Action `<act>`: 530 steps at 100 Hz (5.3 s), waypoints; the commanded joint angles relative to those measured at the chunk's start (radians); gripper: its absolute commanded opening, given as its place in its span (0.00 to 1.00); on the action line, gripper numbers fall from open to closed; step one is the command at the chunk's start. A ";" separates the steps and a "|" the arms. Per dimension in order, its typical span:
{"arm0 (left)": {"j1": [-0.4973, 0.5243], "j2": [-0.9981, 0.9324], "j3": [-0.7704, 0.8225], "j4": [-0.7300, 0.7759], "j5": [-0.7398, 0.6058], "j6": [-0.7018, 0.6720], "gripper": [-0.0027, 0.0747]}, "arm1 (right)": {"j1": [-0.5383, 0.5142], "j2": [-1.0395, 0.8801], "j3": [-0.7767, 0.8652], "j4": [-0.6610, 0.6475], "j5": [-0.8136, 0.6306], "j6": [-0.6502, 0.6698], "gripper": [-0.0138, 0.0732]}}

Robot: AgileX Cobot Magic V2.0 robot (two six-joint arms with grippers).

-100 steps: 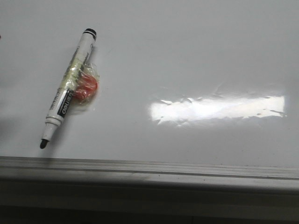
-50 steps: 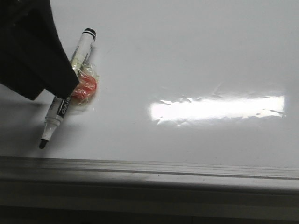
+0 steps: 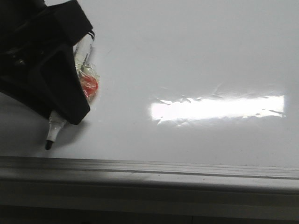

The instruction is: Write number 0 on whiteboard

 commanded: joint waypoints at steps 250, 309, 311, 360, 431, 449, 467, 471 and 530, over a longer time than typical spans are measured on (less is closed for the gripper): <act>-0.181 -0.185 -0.113 -0.011 0.066 0.969 0.01 | 0.501 1.082 -0.542 0.815 0.013 -1.058 0.50; -0.181 -0.185 -0.113 -0.015 0.066 0.969 0.01 | 0.505 1.118 -0.542 0.877 0.042 -1.058 0.24; -0.181 -0.185 -0.113 -0.015 0.066 0.969 0.01 | 0.505 1.118 -0.542 0.877 0.042 -1.058 0.21; -0.181 -0.189 -0.113 -0.128 0.068 0.967 0.30 | 0.503 1.118 -0.542 0.877 0.042 -1.058 0.07; -0.110 -0.613 0.188 -0.180 -0.476 0.522 0.21 | 0.343 0.741 -0.332 0.628 0.047 -0.765 0.09; -0.097 -0.692 0.346 -0.195 -0.661 0.405 0.09 | 0.343 0.552 -0.266 0.392 0.047 -0.531 0.09; -0.097 -0.708 0.417 -0.284 -0.775 0.405 0.01 | 0.343 0.448 -0.229 0.245 0.002 -0.438 0.09; -0.097 -0.708 0.418 -0.284 -0.769 0.405 0.01 | 0.343 0.446 -0.230 0.223 0.000 -0.438 0.09; -0.097 -0.708 0.418 -0.284 -0.775 0.405 0.01 | 0.343 0.638 -0.233 0.192 -0.223 -0.440 0.09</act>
